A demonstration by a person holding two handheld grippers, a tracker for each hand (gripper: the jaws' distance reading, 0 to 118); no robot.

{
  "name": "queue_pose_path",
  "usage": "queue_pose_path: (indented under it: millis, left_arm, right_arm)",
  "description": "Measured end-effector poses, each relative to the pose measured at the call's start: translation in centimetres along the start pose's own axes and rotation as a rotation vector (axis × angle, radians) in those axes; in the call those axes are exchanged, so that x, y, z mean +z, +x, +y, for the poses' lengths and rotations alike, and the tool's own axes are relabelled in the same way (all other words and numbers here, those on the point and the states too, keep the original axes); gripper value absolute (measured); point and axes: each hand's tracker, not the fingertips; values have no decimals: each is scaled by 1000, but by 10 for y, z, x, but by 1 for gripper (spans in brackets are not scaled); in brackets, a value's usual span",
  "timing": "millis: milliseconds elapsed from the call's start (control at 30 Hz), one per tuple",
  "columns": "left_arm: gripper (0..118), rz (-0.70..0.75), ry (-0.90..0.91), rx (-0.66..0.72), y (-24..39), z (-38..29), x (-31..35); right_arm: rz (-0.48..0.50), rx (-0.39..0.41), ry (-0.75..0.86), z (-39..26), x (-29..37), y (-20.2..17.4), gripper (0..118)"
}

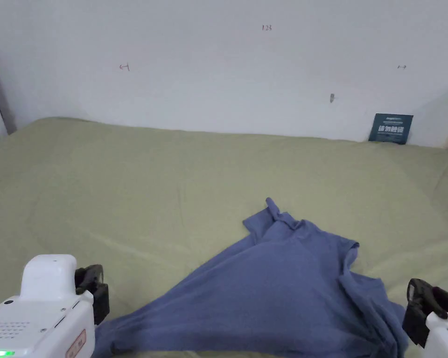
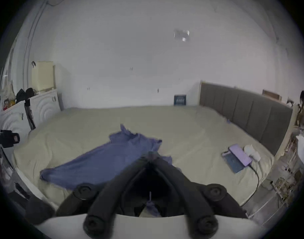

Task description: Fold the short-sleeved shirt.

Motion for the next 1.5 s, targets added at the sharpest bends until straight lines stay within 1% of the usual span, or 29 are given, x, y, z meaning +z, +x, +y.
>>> queue_pose_path:
  millis: [100,267,367,400,433,500,533,567,600,633,667,733,767,800,867,900,933,967,1000,1033,1067,1100,1133,1167,1233,1267,1333,1400,1500]
  left_arm:
    - [0,13,44,-18,-3,-2,10]
    - [0,11,13,5,-25,-1,4]
    - [0,4,-96,21,-46,-8,-20]
    - [0,-8,-164,-14,-40,-9,-22]
    - [0,-41,-243,-10,-47,-15,-38]
    - [0,-68,-346,44,-60,-32,-65]
    - [3,-90,-416,66,-69,-36,-82]
    - [23,-94,-445,93,-74,-43,-93]
    - [82,-77,-492,67,-76,-49,-106]
    - [115,-55,-557,25,-75,-57,-120]
    - [118,-48,-553,-12,-74,-59,-125]
    - [118,-12,-588,-44,-70,-68,-139]
    - [118,-17,-590,-24,-70,-72,-145]
    - [118,-31,-614,2,-91,-79,-171]
    - [117,-28,-621,-7,-90,-83,-184]
    - [112,-32,-624,-31,-86,-84,-186]
    - [101,-24,-628,-50,-81,-86,-186]
    - [87,-20,-627,-57,-79,-87,-186]
    - [79,-8,-626,-67,-76,-87,-184]
    - [60,-16,-610,-83,-75,-84,-180]
    - [31,-50,-608,-106,-76,-84,-180]
    - [1,-41,-596,-107,-76,-83,-177]
    - [1,-64,-587,-99,-77,-82,-177]
    - [1,-106,-618,-69,-78,-81,-178]
    - [1,-88,-608,-74,-64,-79,-166]
    - [1,-87,-600,-89,-63,-79,-165]
    - [1,-90,-598,-70,-64,-77,-168]
    - [1,-103,-586,-34,-66,-75,-168]
    - [1,-105,-586,-17,-59,-68,-167]
  right_arm:
    - [3,14,7,2,9,-13,1]
    - [22,21,7,1,8,-22,1]
    - [34,24,-5,-1,5,-26,1]
    - [46,29,-21,-2,3,-27,1]
    - [53,30,-31,-5,1,-29,1]
    - [67,34,-50,-10,-3,-33,1]
    - [77,37,-68,-13,-6,-35,1]
    - [79,39,-74,-16,-8,-37,1]
    - [89,47,-91,-19,-12,-39,1]
    - [99,54,-110,-22,-14,-41,1]
    - [99,55,-117,-25,-17,-43,1]
    - [114,63,-149,-30,-25,-45,1]
    - [111,65,-155,-32,-28,-47,1]
    - [112,68,-167,-35,-32,-47,1]
    - [122,77,-194,-38,-40,-48,1]
    - [122,81,-202,-40,-41,-51,1]
    - [126,85,-213,-42,-45,-51,1]
    - [127,88,-226,-44,-50,-51,1]
    - [128,90,-234,-46,-54,-51,1]
    - [132,90,-246,-47,-57,-51,1]
    - [134,88,-258,-48,-63,-50,1]
    - [136,85,-268,-47,-70,-49,1]
    - [142,74,-284,-45,-80,-47,1]
    - [153,65,-299,-43,-90,-46,1]
    - [168,73,-328,-33,-123,-42,1]
    - [170,101,-353,-27,-144,-39,1]
    - [186,110,-377,-14,-194,-32,1]
    - [220,112,-435,1,-248,-26,1]
    - [231,185,-501,17,-327,-27,1]
